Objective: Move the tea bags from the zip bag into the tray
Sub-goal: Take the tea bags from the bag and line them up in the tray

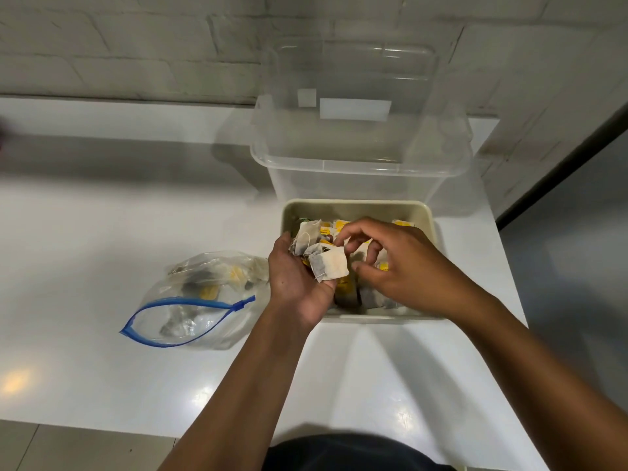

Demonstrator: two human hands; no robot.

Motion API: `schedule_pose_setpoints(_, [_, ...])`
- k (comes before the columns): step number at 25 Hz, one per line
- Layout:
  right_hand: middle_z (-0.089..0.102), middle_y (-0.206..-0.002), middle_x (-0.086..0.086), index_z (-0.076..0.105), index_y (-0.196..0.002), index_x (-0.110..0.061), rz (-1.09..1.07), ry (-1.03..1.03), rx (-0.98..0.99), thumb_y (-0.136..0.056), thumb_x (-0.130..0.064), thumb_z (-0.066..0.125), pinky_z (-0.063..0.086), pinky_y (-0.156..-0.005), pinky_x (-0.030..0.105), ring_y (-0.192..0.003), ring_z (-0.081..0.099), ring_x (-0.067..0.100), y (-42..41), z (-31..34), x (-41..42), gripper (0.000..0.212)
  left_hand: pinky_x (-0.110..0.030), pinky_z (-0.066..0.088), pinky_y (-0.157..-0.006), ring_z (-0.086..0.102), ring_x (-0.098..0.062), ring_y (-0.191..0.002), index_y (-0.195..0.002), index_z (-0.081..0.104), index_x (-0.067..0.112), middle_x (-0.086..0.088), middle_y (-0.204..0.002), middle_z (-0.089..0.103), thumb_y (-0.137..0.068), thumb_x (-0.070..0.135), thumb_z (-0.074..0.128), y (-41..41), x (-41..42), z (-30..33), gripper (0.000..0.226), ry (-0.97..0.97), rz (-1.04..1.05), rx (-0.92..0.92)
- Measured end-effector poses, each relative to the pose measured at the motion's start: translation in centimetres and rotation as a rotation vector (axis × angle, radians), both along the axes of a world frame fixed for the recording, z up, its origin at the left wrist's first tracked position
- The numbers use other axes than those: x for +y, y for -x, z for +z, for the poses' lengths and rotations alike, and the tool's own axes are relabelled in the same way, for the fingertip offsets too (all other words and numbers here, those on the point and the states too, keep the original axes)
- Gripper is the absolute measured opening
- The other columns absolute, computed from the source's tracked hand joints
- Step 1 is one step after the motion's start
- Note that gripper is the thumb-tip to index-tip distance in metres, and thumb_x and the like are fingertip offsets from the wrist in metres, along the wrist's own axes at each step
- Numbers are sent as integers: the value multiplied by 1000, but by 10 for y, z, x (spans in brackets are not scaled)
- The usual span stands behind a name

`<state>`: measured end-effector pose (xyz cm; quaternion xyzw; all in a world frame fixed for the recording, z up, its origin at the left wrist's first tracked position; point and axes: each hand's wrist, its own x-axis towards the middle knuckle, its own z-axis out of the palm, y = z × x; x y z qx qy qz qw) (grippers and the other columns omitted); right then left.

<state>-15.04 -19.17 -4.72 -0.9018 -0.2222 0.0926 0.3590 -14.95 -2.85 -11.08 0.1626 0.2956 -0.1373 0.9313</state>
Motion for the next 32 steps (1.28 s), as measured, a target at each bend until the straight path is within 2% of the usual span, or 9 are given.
schedule_pose_setpoints(3, [64,-91,-15,59,-116,-34,-92,-88,134,-82,-29,76,48,-65,19,-67,59,8,11,-4,7,39,-30,55,-72,58,-21,-83,-89,57,14,-5,-82,57,-94,41,44,0,-8,2,30,-40,-52,-50])
schedule_pose_setpoints(7, [65,-76,-10,67,-98,-28,-225,-128,129,-82,-20,77,44,-62,13,-61,55,1,8,-15,7,21,-41,46,-96,53,-32,-109,-98,60,13,-11,-92,59,-95,45,43,2,-18,7,36,-113,-51,-40])
schedule_pose_setpoints(10, [66,-74,-9,71,-92,-25,-205,-134,179,-80,-14,80,44,-60,9,-58,54,-3,-3,3,-9,19,-37,50,-83,68,-27,-81,-97,61,11,-11,-83,68,-98,41,40,4,-16,11,37,-185,-44,-33])
schedule_pose_setpoints(12, [67,-72,-10,73,-85,-26,-163,-10,169,-77,-17,82,45,-61,11,-60,56,-3,-15,17,-29,15,-33,50,-71,64,-21,-71,-103,60,11,-9,-81,66,-97,41,43,3,-10,9,35,-188,-32,-3])
schedule_pose_setpoints(16, [57,-67,-13,65,-70,-29,63,580,67,-79,-13,70,43,-59,22,-73,58,8,-33,14,-45,19,-31,54,-66,63,-21,-80,-114,58,10,-11,-91,64,-97,43,47,3,-5,3,39,-193,-37,20])
schedule_pose_setpoints(19, [53,-72,-13,54,-64,-31,228,864,142,-78,-9,65,39,-54,20,-78,57,12,-36,-10,-38,28,-31,54,-70,63,-21,-83,-118,59,10,-11,-94,65,-97,44,46,4,-4,4,42,-180,-63,10])
schedule_pose_setpoints(22, [62,-85,-1,68,-83,-22,294,985,145,-76,-6,68,55,-64,29,-80,64,18,-40,-26,-32,18,-32,54,-72,64,-21,-87,-121,59,10,-11,-96,66,-98,45,45,5,-3,3,45,-184,-82,16])
schedule_pose_setpoints(24, [64,-93,4,68,-95,-16,283,1041,119,-80,-2,65,50,-60,28,-77,62,19,-42,-32,-29,21,-34,55,-76,65,-24,-93,-122,60,9,-11,-96,68,-99,46,42,6,-2,3,47,-194,-93,7])
schedule_pose_setpoints(32, [52,-88,2,54,-88,-18,204,944,-80,-87,-3,60,42,-60,27,-69,52,17,-39,-31,-23,17,-51,46,-104,65,-37,-114,-129,59,6,-19,-116,69,-99,42,44,8,7,5,50,-69,-68,-34])
